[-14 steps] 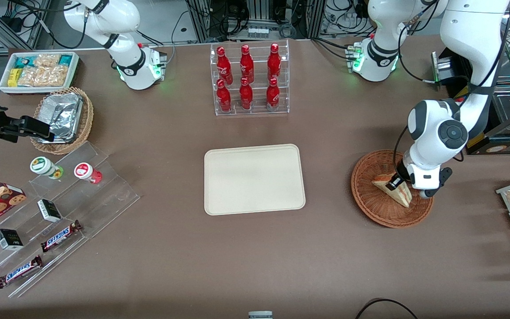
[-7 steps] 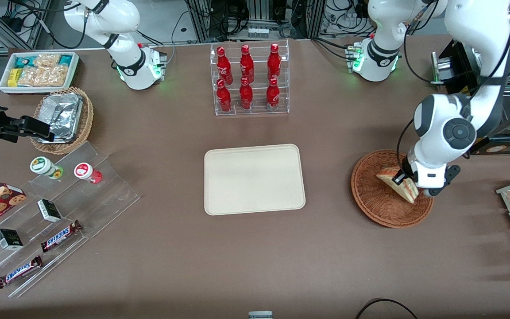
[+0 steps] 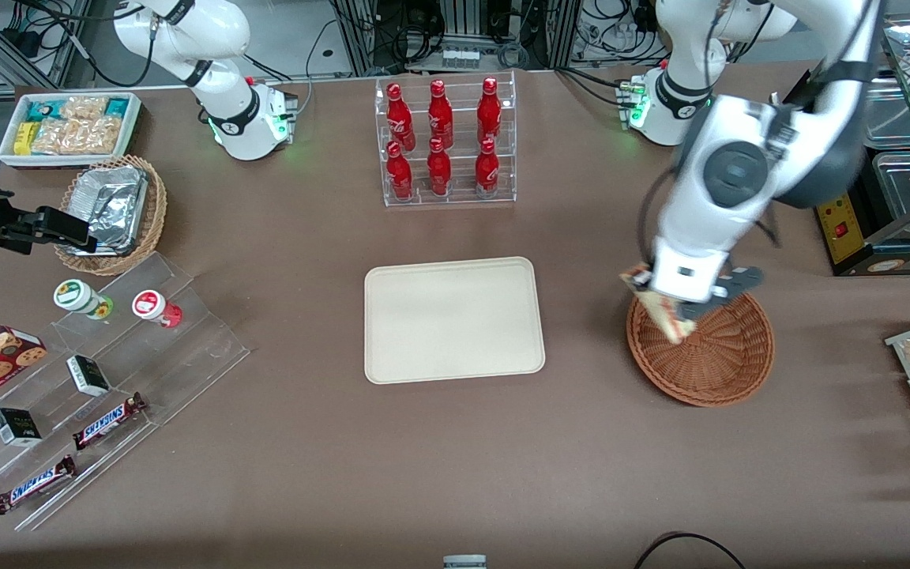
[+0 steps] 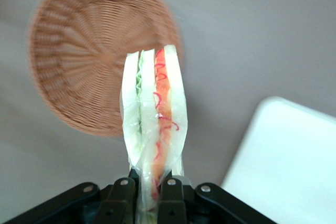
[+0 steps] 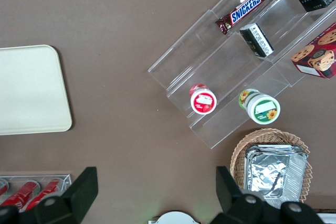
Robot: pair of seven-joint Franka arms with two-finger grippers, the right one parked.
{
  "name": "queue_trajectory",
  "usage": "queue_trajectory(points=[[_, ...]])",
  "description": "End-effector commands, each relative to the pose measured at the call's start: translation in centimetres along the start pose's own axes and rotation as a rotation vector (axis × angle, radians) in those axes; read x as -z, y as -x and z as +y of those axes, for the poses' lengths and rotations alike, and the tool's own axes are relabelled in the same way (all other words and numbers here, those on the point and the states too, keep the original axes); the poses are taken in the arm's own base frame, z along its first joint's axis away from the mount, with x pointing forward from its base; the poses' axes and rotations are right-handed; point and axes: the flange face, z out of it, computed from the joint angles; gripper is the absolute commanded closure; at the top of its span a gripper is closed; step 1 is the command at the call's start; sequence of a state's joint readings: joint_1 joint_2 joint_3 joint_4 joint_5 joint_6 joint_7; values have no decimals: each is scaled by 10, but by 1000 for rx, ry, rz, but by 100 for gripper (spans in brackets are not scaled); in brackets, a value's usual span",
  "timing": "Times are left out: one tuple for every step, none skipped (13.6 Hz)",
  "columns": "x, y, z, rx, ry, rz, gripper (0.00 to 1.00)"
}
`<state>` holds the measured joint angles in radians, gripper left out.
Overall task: Place sandwich from basket to tray
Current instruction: 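Lift the sandwich and carry it over the cream tray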
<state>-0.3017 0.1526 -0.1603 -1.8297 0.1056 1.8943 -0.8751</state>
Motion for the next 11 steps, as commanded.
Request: queue_trajectory(points=[[5, 37, 77, -113, 1, 16, 100], [8, 53, 103, -167, 17, 21, 100], [1, 64, 120, -193, 28, 17, 100], [-7, 83, 145, -231, 53, 12, 100], [-8, 101, 171, -270, 89, 23, 100], [-16, 117, 190, -296, 90, 19, 100], [-24, 134, 206, -328, 89, 15, 100], [-37, 144, 216, -348, 80, 5, 100], [-50, 147, 227, -363, 83, 1, 100], [-65, 150, 239, -374, 95, 3, 100], [-82, 157, 248, -388, 96, 3, 100]])
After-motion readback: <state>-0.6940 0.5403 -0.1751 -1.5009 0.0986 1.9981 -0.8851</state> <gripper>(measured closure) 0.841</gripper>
